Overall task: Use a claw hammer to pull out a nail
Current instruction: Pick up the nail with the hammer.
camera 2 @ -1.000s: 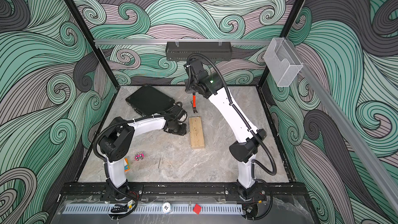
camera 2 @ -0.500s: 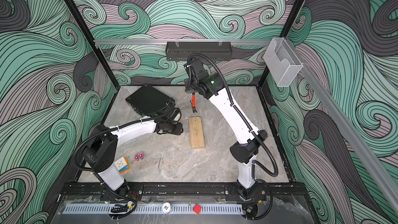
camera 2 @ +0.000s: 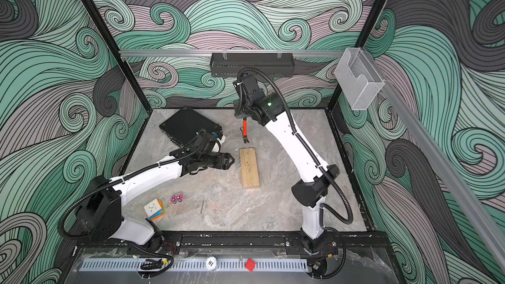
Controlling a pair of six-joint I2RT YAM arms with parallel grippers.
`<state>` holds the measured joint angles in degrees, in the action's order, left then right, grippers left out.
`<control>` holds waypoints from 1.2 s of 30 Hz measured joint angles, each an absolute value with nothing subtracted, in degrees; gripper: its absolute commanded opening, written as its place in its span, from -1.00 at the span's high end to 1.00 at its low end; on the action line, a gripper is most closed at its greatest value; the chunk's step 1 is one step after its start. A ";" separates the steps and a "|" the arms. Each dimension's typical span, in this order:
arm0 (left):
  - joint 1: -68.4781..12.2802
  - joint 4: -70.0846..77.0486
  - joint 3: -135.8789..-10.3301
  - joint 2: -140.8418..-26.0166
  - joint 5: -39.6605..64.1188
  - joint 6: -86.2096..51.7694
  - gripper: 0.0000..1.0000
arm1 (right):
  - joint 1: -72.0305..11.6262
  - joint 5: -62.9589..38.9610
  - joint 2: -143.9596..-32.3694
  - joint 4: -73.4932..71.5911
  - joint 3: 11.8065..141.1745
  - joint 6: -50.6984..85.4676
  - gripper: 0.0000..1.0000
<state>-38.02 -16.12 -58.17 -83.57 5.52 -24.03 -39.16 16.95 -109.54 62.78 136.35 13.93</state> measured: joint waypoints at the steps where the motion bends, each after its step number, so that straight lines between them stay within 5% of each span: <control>1: -38.02 -15.07 -58.04 -82.91 5.85 -24.01 -0.72 | -39.16 16.67 -109.54 62.76 136.35 13.93 1.00; 4: -38.02 -12.86 -58.04 -82.24 7.03 -23.99 -0.86 | -39.40 15.79 -109.54 62.72 136.35 13.98 1.00; 14: -38.02 -9.32 -58.04 -82.65 9.69 -23.94 -0.83 | -40.42 11.46 -109.54 61.08 136.35 14.35 1.00; 24: -38.02 -6.57 -59.13 -85.43 11.00 -22.92 -0.60 | -40.71 7.62 -109.51 60.20 136.35 15.68 1.00; 36: -38.00 -6.15 -60.95 -85.73 11.75 -21.58 -0.02 | -40.56 6.70 -108.64 60.18 136.35 16.29 1.00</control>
